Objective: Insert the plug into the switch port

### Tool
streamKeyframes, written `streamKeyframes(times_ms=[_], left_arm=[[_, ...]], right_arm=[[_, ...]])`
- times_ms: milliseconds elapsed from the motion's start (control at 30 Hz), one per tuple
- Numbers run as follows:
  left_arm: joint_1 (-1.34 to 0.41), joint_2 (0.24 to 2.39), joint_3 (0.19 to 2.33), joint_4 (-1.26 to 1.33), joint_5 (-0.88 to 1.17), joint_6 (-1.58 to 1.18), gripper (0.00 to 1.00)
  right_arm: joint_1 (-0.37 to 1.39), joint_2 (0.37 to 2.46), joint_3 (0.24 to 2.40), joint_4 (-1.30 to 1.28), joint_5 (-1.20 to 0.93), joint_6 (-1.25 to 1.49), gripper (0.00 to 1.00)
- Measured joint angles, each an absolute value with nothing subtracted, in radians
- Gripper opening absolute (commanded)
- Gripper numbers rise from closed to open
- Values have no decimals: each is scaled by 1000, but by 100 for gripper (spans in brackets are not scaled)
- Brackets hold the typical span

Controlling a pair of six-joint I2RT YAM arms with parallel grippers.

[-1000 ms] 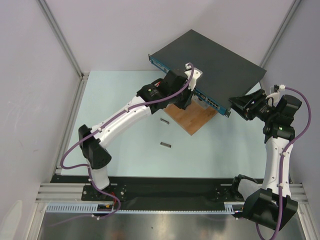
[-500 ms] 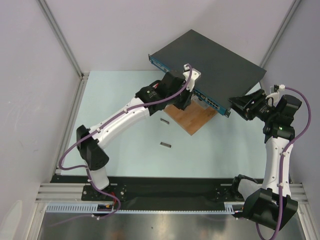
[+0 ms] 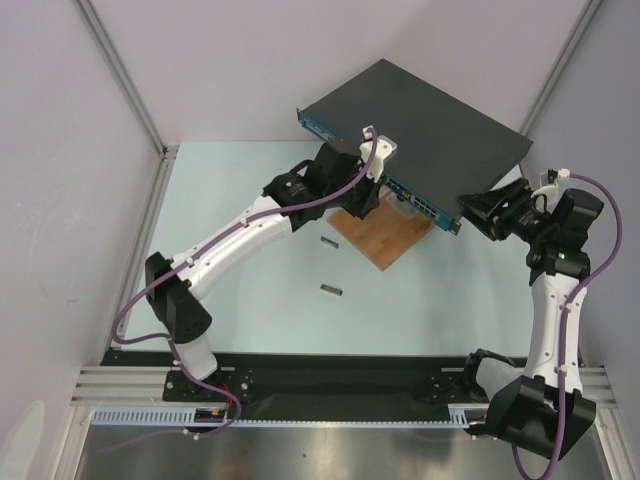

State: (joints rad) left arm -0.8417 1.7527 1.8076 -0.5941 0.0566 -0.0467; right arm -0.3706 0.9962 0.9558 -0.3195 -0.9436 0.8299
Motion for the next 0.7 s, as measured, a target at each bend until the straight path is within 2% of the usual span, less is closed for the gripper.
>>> streamKeyframes(times_ms=[700], left_arm=[[-841,1779,1828,-610,75,-54,0]], right_arm=[[-371,998,957,-320,-945,829,28]])
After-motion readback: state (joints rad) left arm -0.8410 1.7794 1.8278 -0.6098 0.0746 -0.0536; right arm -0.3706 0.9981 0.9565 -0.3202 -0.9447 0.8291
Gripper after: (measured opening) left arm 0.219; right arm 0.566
